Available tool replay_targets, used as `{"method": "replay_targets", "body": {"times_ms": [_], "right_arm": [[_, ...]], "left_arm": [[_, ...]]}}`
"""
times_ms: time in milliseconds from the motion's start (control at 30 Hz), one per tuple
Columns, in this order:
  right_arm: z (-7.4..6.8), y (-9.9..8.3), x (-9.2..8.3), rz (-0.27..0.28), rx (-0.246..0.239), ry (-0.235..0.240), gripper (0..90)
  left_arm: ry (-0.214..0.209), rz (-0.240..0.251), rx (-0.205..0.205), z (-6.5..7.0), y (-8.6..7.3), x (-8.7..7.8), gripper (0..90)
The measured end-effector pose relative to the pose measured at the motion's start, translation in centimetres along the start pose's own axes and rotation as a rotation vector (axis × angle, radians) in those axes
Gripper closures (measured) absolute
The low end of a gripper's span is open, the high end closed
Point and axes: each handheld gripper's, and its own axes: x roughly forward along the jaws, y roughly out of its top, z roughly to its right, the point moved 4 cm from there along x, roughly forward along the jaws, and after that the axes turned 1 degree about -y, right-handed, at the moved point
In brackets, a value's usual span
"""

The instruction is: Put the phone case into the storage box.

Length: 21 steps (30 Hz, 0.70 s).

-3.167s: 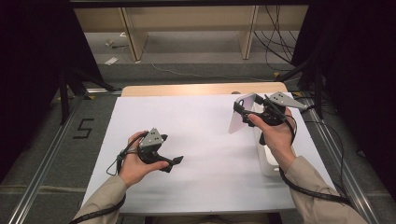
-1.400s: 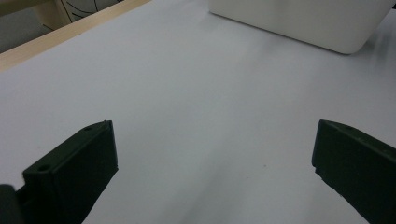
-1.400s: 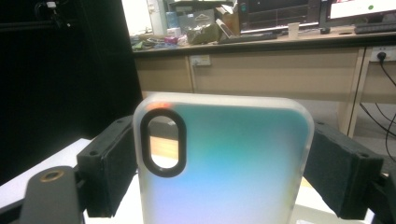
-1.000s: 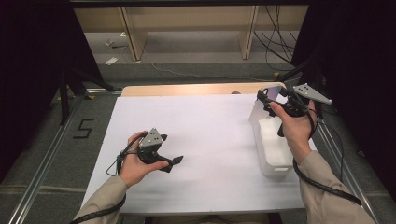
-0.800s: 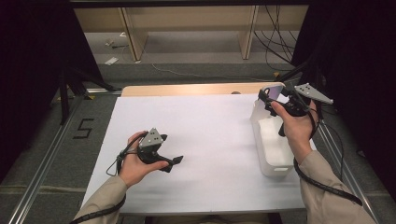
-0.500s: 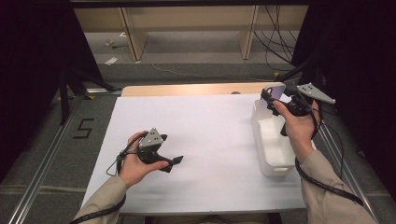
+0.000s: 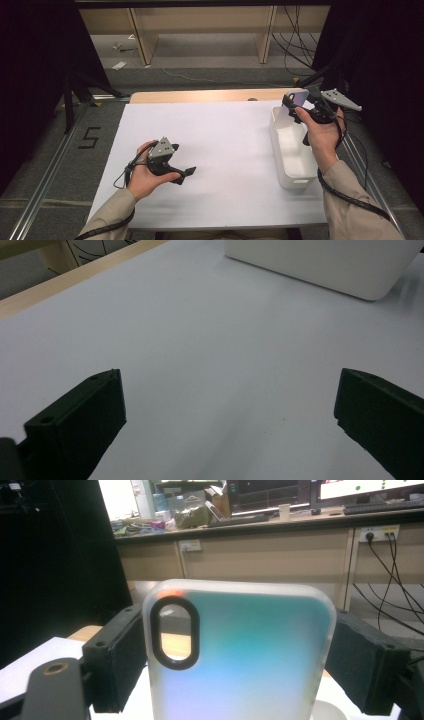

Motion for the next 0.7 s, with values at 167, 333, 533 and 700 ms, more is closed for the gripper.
{"method": "replay_targets", "body": {"times_ms": [167, 333, 533, 700], "right_arm": [[0.23, 0.06, -0.05, 0.001, 0.001, -0.006, 17.9], [0.49, 0.09, -0.11, 0.001, 0.006, -0.014, 17.9], [0.67, 0.03, -0.09, 0.0, 0.009, -0.021, 17.9], [0.86, 0.12, -0.11, 0.005, 0.009, -0.023, 17.9]], "left_arm": [[0.0, 0.001, -0.001, 0.0, 0.0, -0.01, 0.0], [0.001, 0.003, -0.001, -0.01, 0.03, -0.03, 0.0], [0.001, 0.002, -0.001, -0.03, 0.02, -0.03, 0.0], [0.0, 0.004, -0.004, -0.03, 0.03, -0.05, 0.0]]}}
